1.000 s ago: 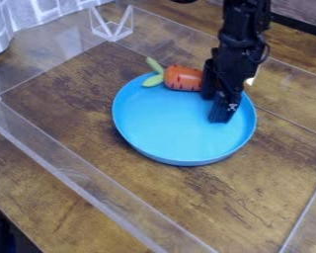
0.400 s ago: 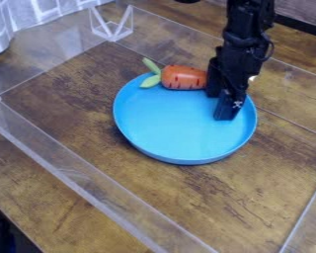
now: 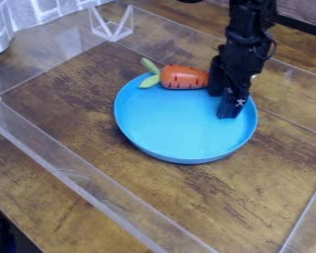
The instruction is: Put the carrot in the blue tray
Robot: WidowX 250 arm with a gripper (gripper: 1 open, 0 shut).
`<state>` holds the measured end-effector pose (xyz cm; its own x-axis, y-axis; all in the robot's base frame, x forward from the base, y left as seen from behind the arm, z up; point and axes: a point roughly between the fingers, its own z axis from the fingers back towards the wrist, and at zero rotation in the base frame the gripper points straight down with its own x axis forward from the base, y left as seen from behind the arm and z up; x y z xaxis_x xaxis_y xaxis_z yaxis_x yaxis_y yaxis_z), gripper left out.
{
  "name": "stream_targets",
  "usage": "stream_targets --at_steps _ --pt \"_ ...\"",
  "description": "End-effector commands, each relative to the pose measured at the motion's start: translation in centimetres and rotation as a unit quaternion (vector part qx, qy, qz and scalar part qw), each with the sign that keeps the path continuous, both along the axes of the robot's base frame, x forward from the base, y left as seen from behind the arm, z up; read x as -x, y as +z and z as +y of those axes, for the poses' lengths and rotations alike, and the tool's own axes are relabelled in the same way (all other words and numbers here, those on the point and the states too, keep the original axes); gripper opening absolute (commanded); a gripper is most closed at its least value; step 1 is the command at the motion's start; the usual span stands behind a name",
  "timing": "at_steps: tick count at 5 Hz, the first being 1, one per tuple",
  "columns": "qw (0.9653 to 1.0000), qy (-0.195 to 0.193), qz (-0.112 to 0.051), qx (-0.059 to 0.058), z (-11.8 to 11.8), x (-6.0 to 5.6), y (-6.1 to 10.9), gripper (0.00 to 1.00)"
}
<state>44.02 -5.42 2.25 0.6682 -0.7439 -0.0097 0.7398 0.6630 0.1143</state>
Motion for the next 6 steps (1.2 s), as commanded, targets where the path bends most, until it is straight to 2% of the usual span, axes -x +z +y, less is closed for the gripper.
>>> stream_targets --at_steps 1,2,6 --pt "0.9999 -0.006 -0.008 0.001 -0.33 -0.23 -0.39 1.00" --pt "1.0000 -0.006 -0.007 0.001 -0.38 -0.20 -0.71 0.00" --pt "0.9999 -0.008 -0.004 0.006 -0.28 0.37 -1.21 0.00"
